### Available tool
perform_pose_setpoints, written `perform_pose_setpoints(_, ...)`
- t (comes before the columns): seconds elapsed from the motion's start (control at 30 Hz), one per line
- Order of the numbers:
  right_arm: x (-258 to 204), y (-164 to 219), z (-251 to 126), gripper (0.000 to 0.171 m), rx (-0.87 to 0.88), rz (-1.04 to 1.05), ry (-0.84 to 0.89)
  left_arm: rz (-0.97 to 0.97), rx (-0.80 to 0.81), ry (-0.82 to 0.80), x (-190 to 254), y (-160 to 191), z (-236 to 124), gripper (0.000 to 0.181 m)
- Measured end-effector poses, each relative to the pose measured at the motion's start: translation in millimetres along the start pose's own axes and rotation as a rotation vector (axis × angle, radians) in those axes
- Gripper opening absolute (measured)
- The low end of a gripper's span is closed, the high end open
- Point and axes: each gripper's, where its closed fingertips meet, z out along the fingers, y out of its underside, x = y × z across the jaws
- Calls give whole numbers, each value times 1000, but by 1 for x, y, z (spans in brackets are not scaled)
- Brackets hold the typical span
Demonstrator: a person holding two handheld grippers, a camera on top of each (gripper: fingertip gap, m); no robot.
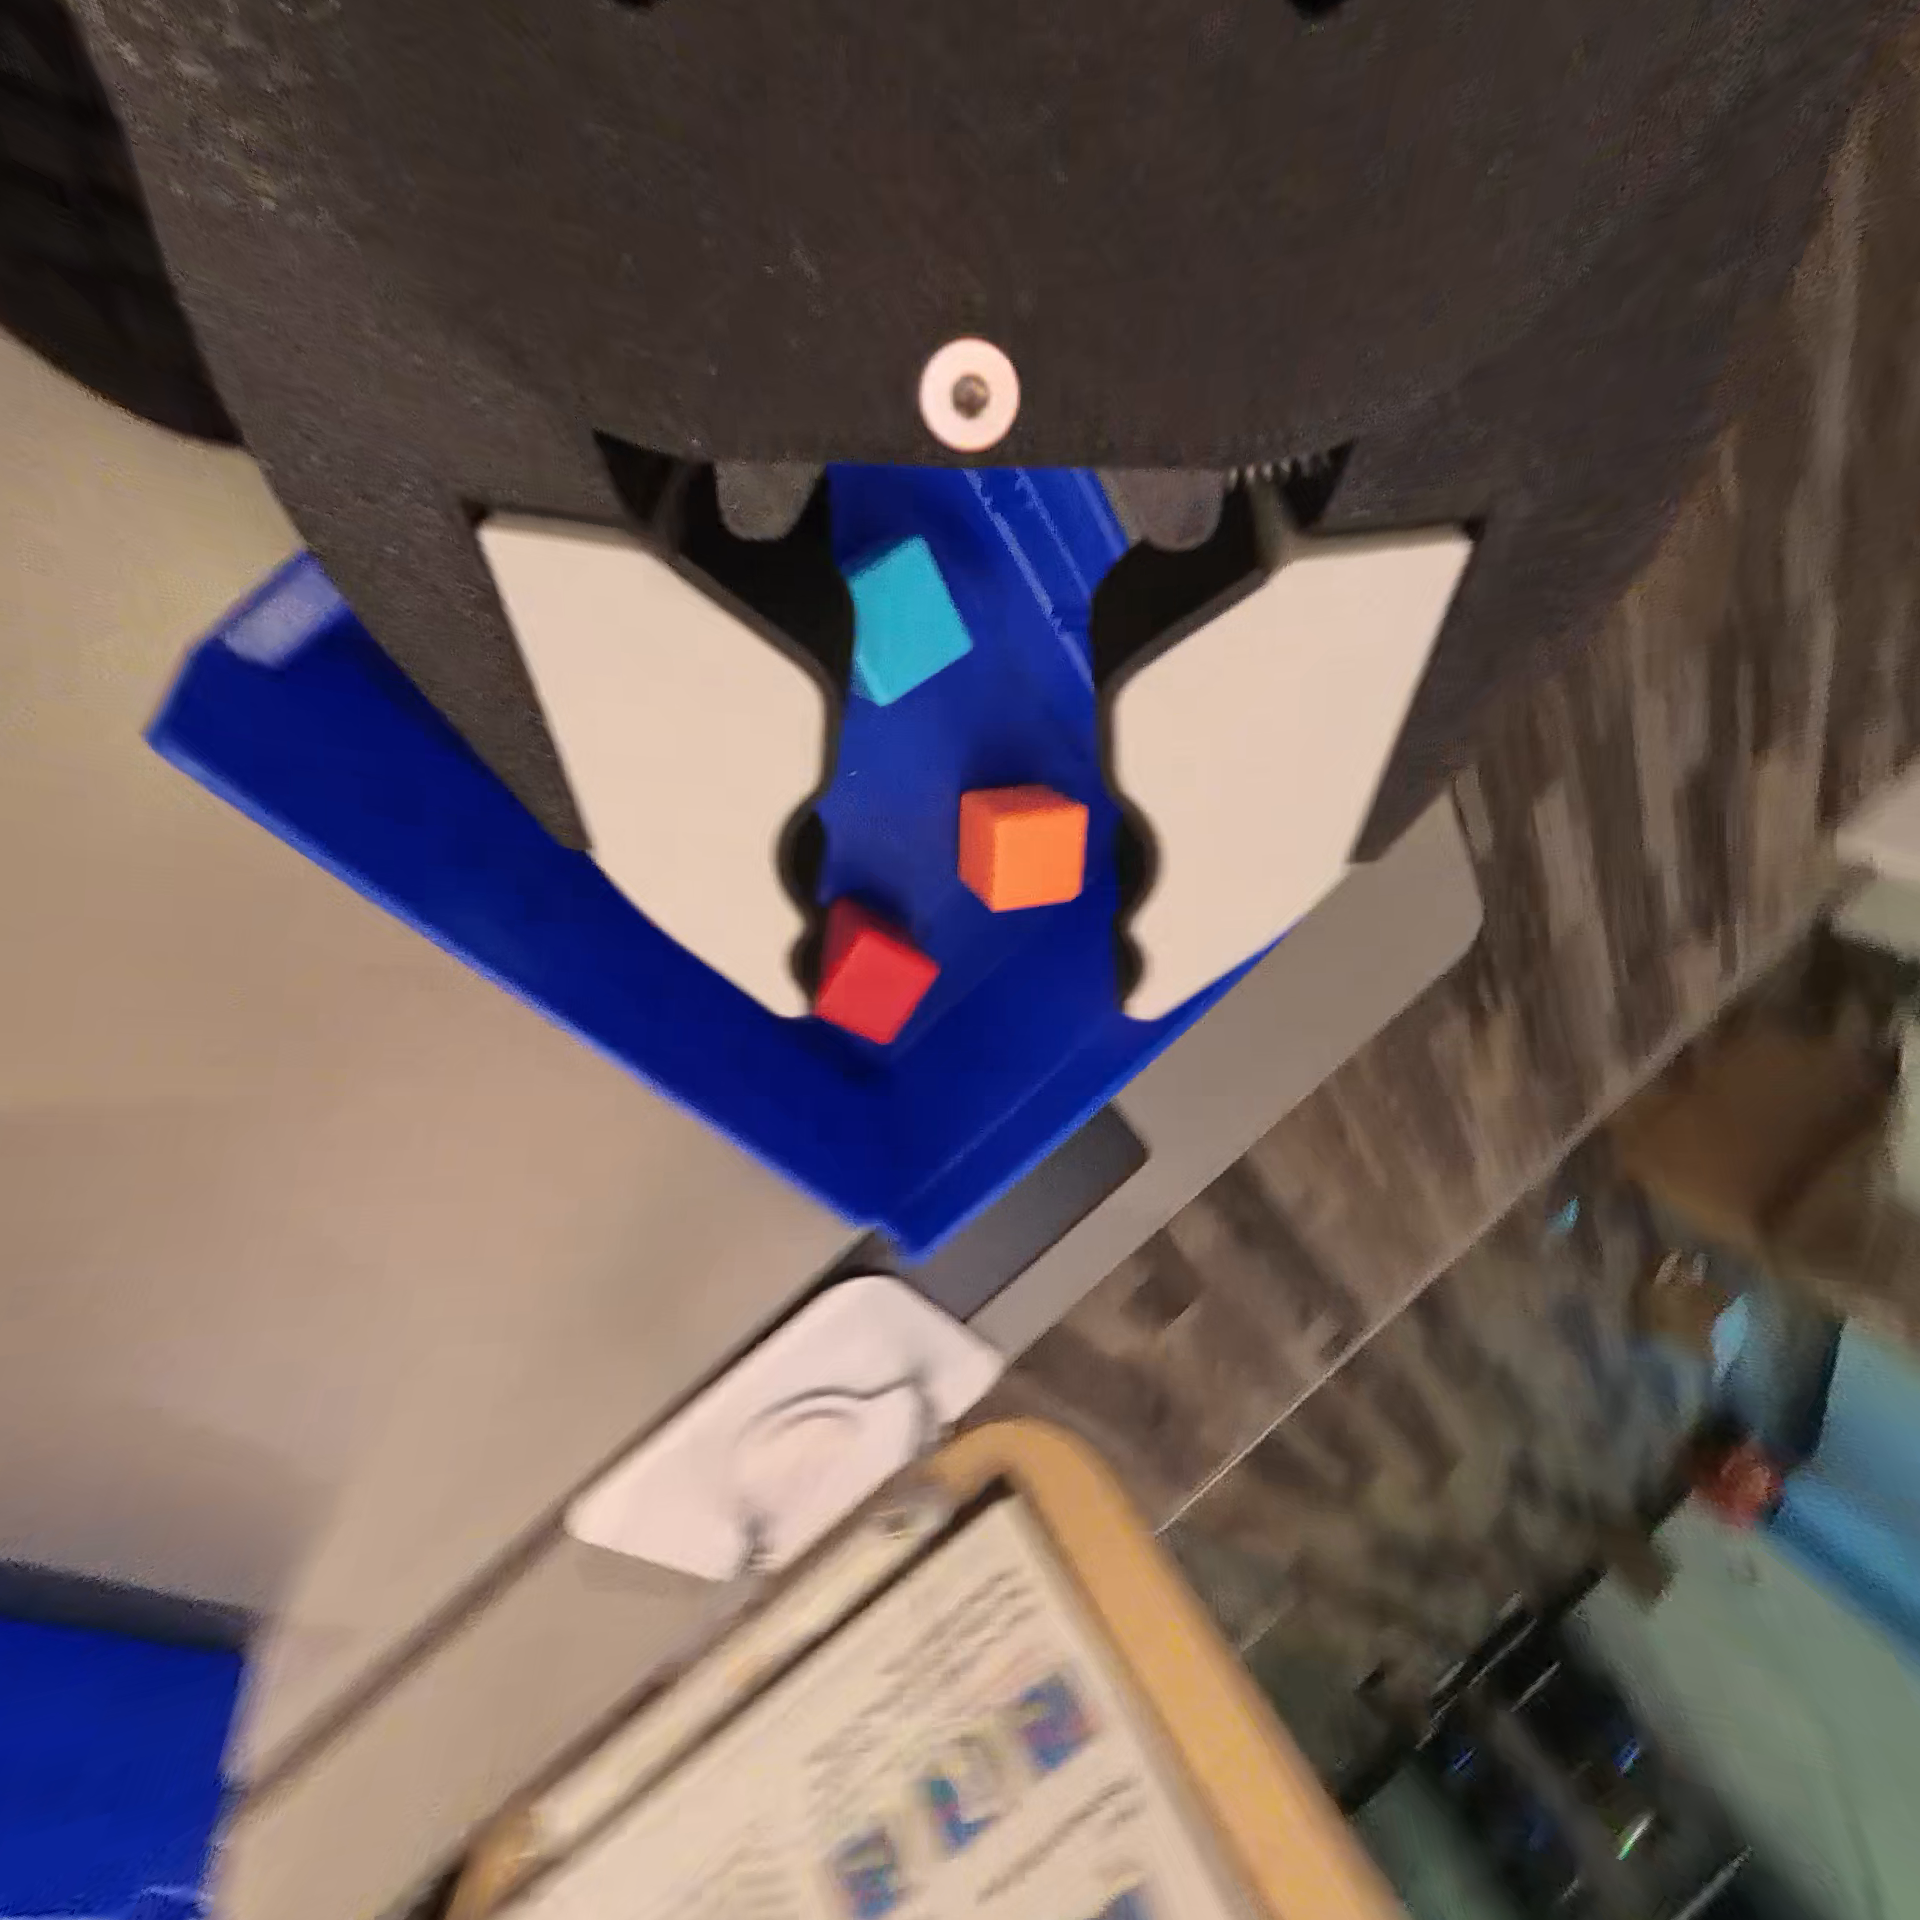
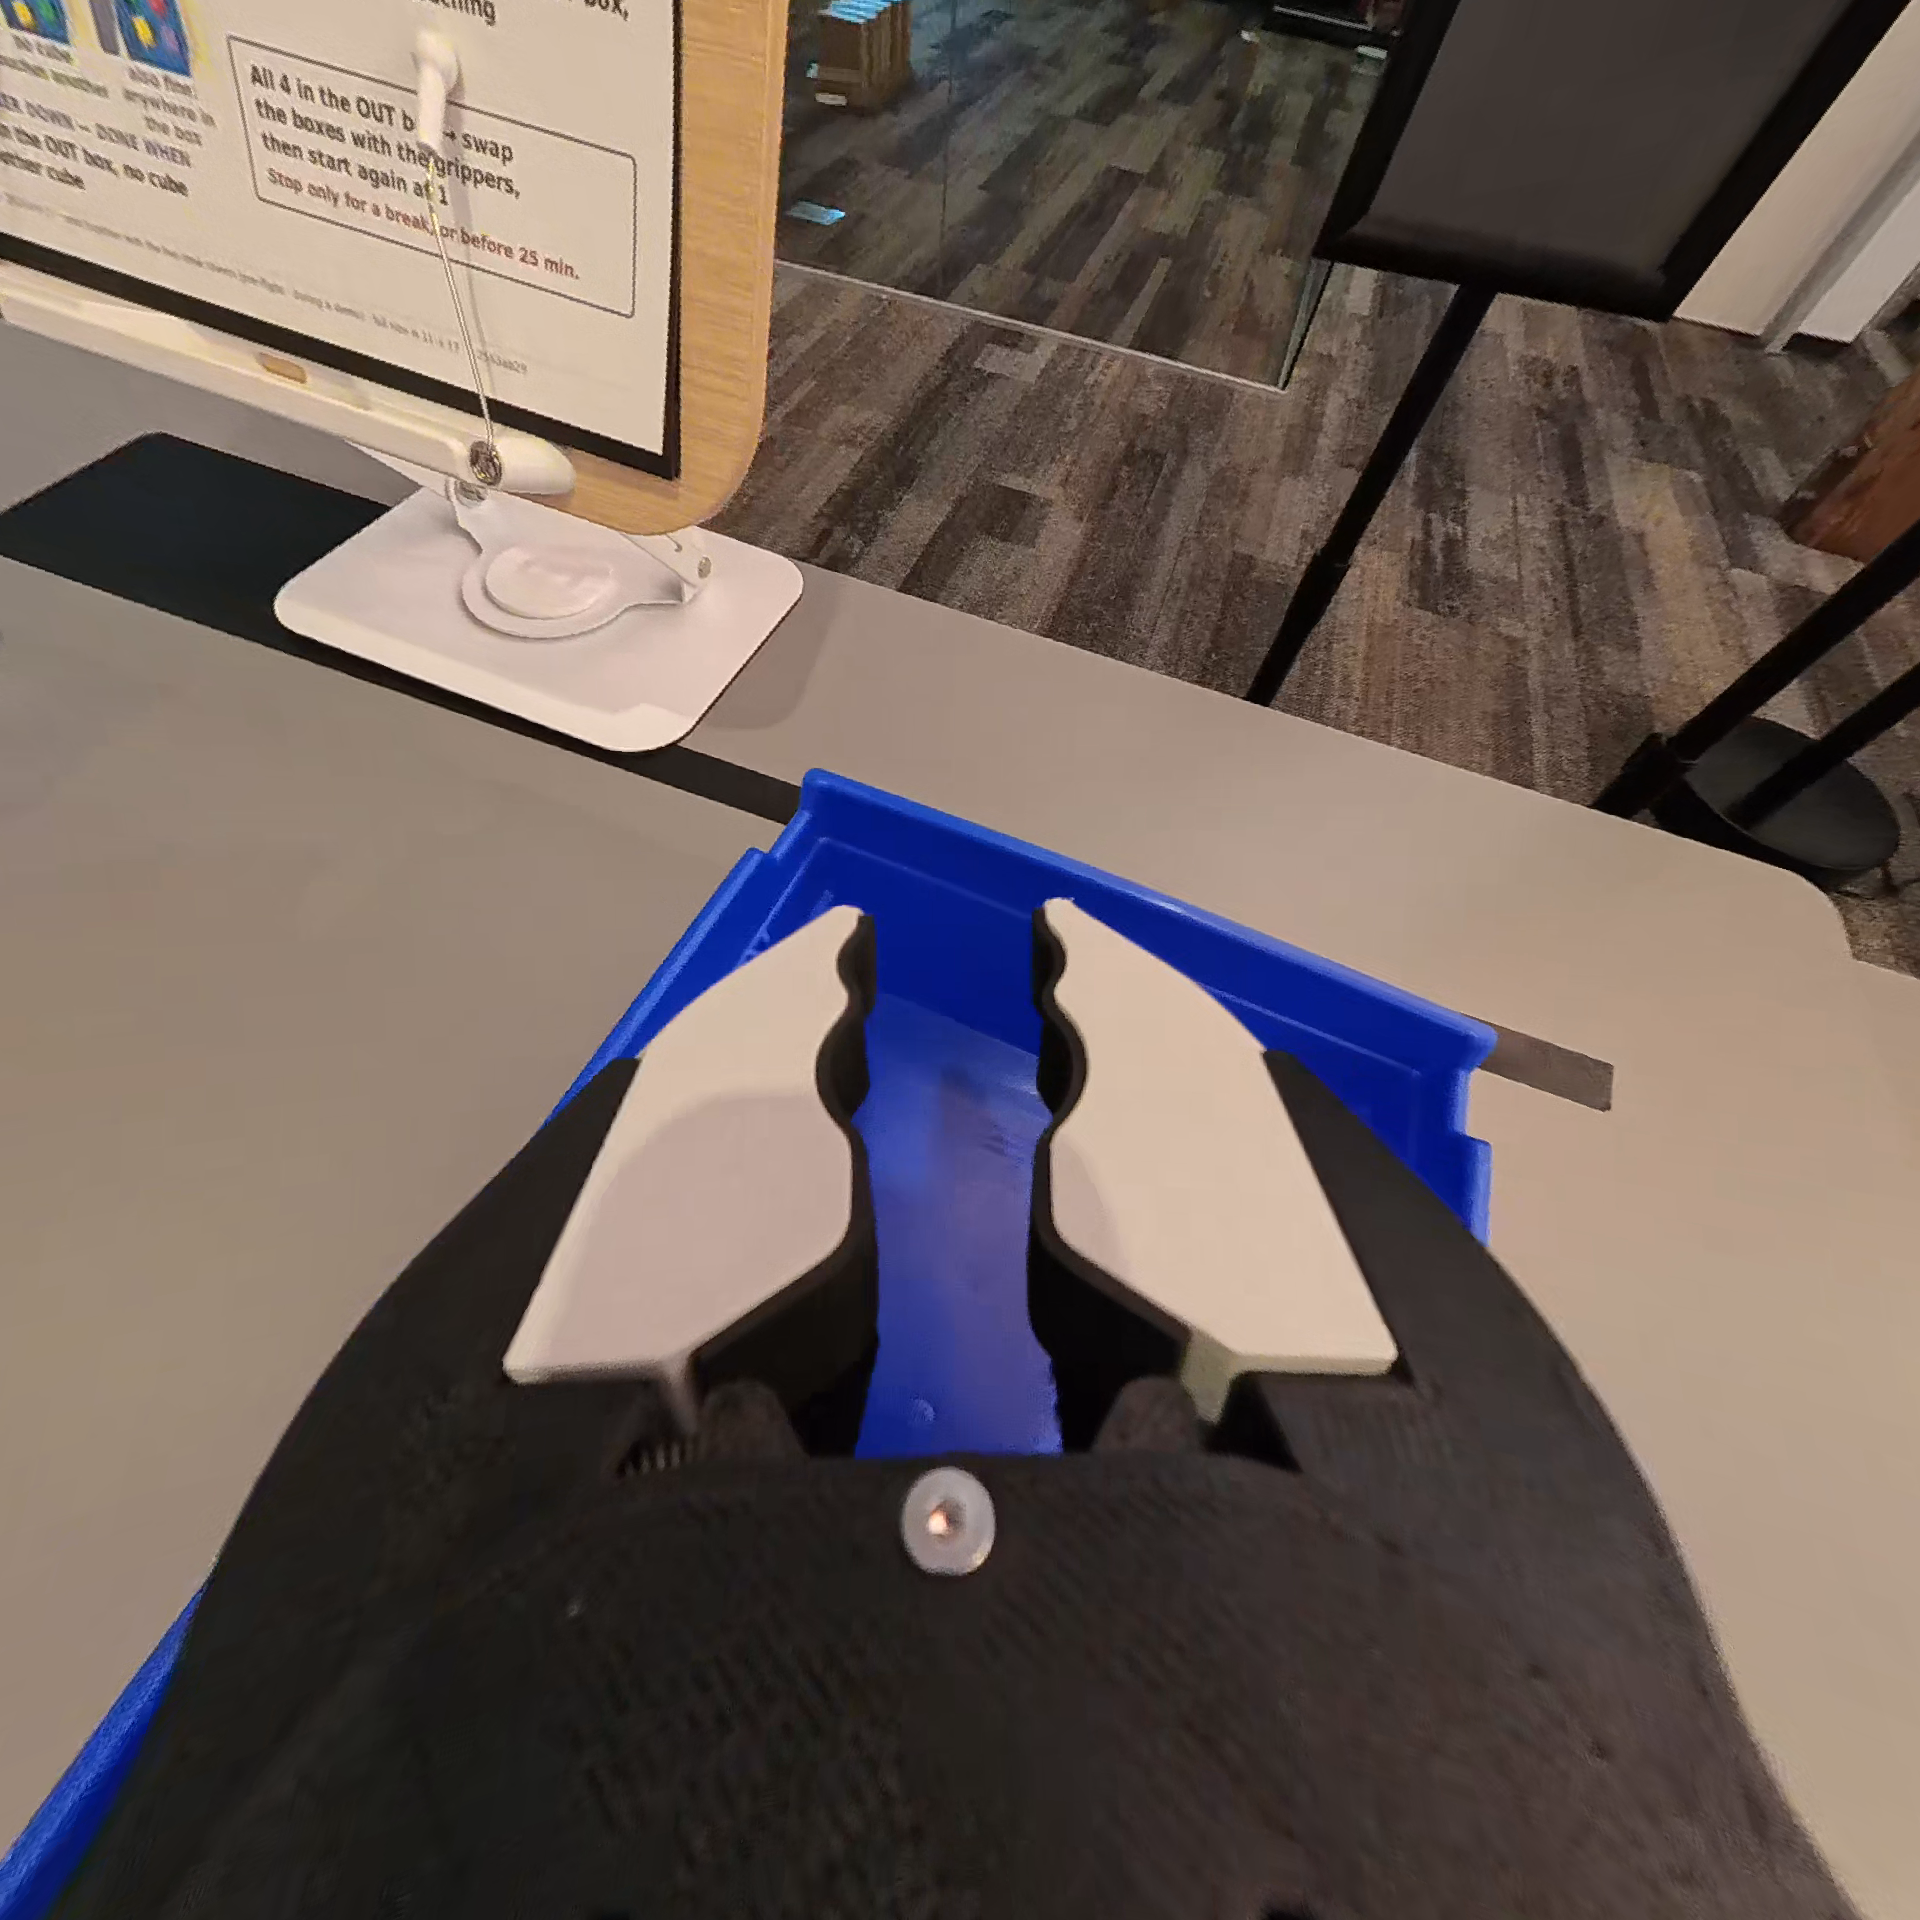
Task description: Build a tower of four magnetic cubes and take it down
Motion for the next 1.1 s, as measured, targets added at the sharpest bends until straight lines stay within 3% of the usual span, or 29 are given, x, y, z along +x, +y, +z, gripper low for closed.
perform_pose_setpoints(0.03, 0, 1, 0, 30, -2, 6, -6, 80, -2, 81, 21, -1, 3, 38)
perform_pose_setpoints(0.07, 0, 2, 0, 31, -4, 11, -10, 143, -34, 178, 43, 5, 8, 39)
perform_pose_setpoints(0.2, 1, 2, -1, 31, -4, 21, -15, 267, -343, 317, 79, 55, 40, 56)
perform_pose_setpoints(0.27, 1, 2, -1, 31, -5, 25, -20, 284, -425, 400, 95, 73, 53, 58)
perform_pose_setpoints(0.5, -4, 7, 5, 33, -33, 24, -48, 310, -645, 475, 109, 122, 78, 56)
perform_pose_setpoints(0.9, -16, 15, 16, 33, -81, -9, -74, 253, -747, 528, 108, 144, 80, 49)
perform_pose_setpoints(1.0, -15, 16, 16, 33, -83, -5, -75, 164, -717, 516, 98, 130, 67, 49)
perform_pose_setpoints(1.1, -14, 16, 15, 34, -77, 7, -77, 140, -553, 403, 75, 90, 49, 49)
